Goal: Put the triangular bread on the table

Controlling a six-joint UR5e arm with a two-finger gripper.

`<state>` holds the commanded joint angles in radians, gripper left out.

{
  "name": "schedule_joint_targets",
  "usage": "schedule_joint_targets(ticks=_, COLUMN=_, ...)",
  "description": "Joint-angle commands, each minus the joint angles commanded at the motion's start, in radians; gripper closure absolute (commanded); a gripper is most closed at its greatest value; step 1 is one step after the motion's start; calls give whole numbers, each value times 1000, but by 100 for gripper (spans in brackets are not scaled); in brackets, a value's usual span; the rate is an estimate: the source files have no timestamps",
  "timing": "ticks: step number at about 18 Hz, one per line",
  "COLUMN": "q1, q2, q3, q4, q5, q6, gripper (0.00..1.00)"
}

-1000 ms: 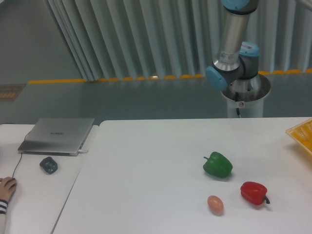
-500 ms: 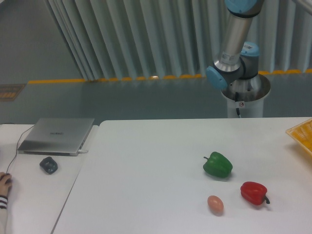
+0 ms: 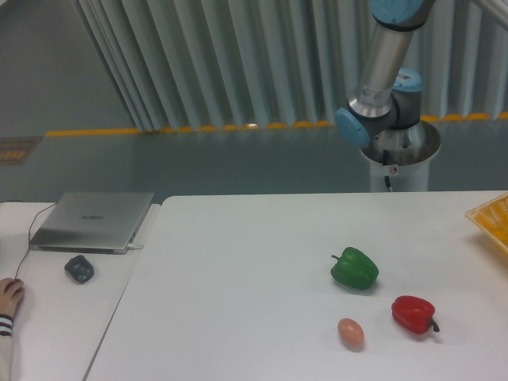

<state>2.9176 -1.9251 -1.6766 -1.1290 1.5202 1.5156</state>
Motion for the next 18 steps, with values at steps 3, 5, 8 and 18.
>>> schedule_joint_targets(ticks=3, q1=3, q2=3, q3=11, q4=-2, q5=0, q6=38, gripper=41)
schedule_joint_targets(ticks=5, q1=3, q2=5, q3=20, q4=-2, q5=0, q6=41, gripper=52)
schedule_joint_targets(ticks=8, q1=-2, q2=8, q3=29, q4=-5, q5=8, q6=43, gripper=78)
schedule_joint_targets(ticks=18, q1=-58, q2=41, q3=202, q4=-167, q5=32, q6=44, gripper=79)
